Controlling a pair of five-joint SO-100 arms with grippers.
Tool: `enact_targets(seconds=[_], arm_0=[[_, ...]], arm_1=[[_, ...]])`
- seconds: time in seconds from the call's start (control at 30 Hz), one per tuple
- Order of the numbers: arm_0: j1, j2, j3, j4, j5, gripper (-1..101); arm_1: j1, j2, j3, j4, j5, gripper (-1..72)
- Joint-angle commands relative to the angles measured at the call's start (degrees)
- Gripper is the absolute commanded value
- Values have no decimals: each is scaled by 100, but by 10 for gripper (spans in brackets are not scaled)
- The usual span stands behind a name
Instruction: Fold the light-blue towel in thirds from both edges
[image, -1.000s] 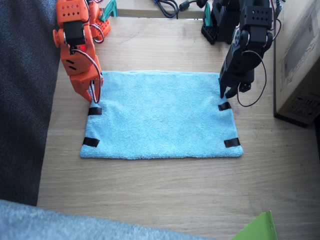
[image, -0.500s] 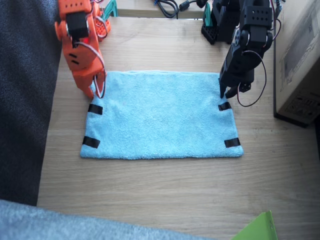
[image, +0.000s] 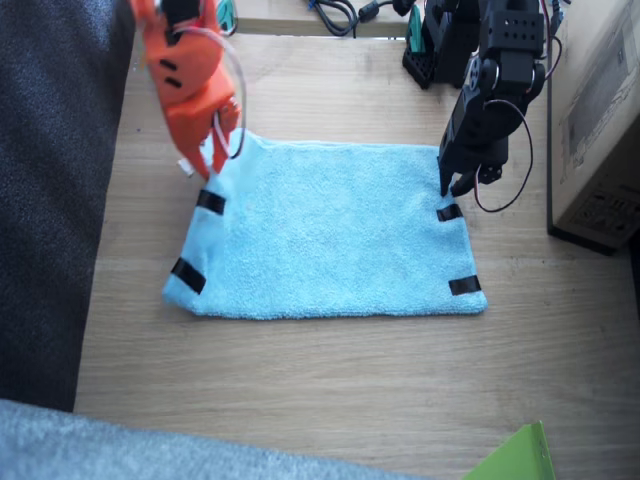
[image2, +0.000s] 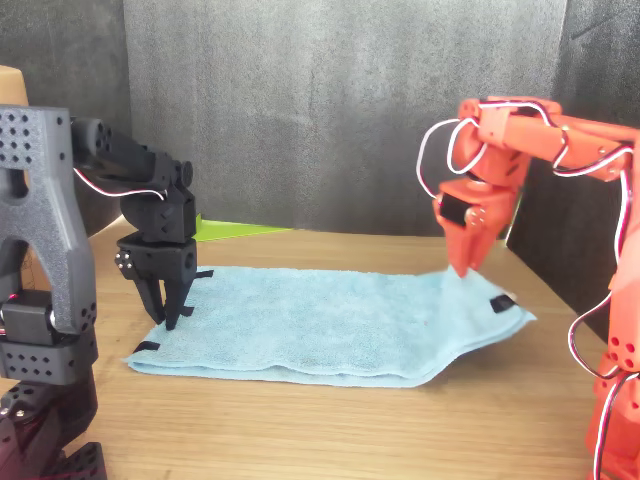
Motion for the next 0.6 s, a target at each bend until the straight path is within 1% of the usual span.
enact_targets(seconds=[0.0,0.13,0.33,0.57], arm_0=[[123,202,44,18,18,-1],[123,202,44,9,18,-1],[123,202,44,0,9,-1],[123,211,44,0,-26,-1]], arm_1=[[229,-97,-633,413,70,0],[466,-615,-1468,782,97,0],[984,-1195,-1934,791,105,0],[1477,-1907,-2821,800,141,0]])
